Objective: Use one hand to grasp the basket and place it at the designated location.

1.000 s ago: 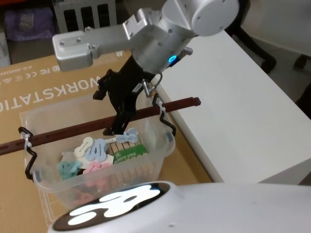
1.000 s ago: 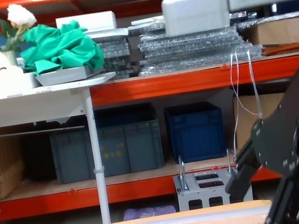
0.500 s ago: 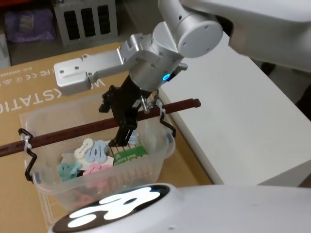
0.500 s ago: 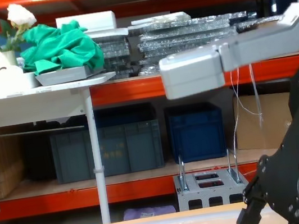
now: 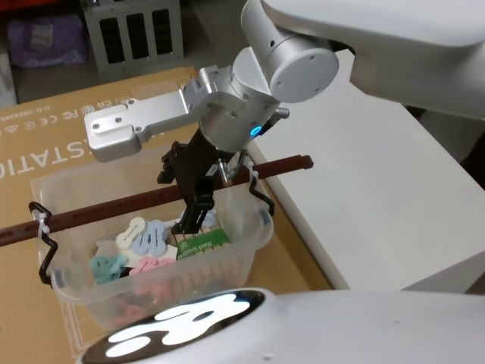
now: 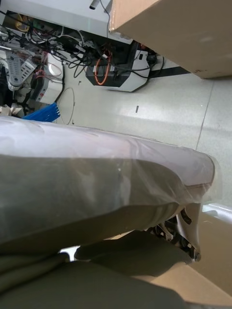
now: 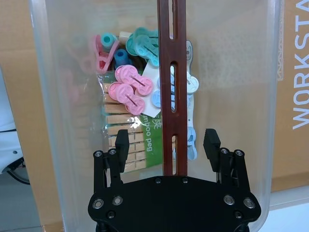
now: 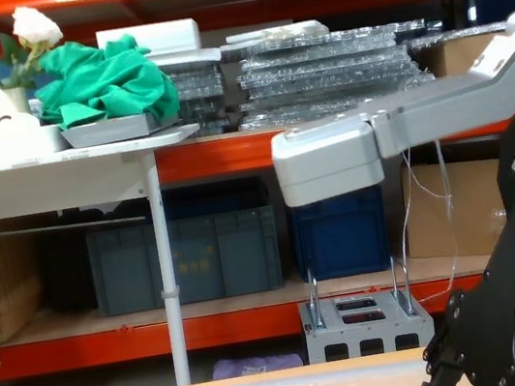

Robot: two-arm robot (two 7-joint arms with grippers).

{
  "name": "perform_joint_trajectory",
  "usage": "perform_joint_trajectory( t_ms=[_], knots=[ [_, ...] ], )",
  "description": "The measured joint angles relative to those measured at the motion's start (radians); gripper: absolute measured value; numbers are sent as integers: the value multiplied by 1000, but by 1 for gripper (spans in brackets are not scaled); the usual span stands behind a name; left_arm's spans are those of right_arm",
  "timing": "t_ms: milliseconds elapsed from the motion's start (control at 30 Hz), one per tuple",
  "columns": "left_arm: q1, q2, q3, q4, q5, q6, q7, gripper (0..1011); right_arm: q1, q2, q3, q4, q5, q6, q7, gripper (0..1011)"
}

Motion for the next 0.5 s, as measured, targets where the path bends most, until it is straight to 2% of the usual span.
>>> perform_joint_trajectory(
  t_ms=[200,300,367,500],
  knots=[
    [0,0,0,0,0,0,0,0,4,-4,-6,9,0,2,0,836],
    [0,0,0,0,0,0,0,0,6,-5,-8,12,0,3,-1,704],
    [0,0,0,0,0,0,0,0,6,-6,-9,12,1,3,0,669],
    [0,0,0,0,0,0,0,0,8,-6,-9,15,4,5,-1,527]
  ],
)
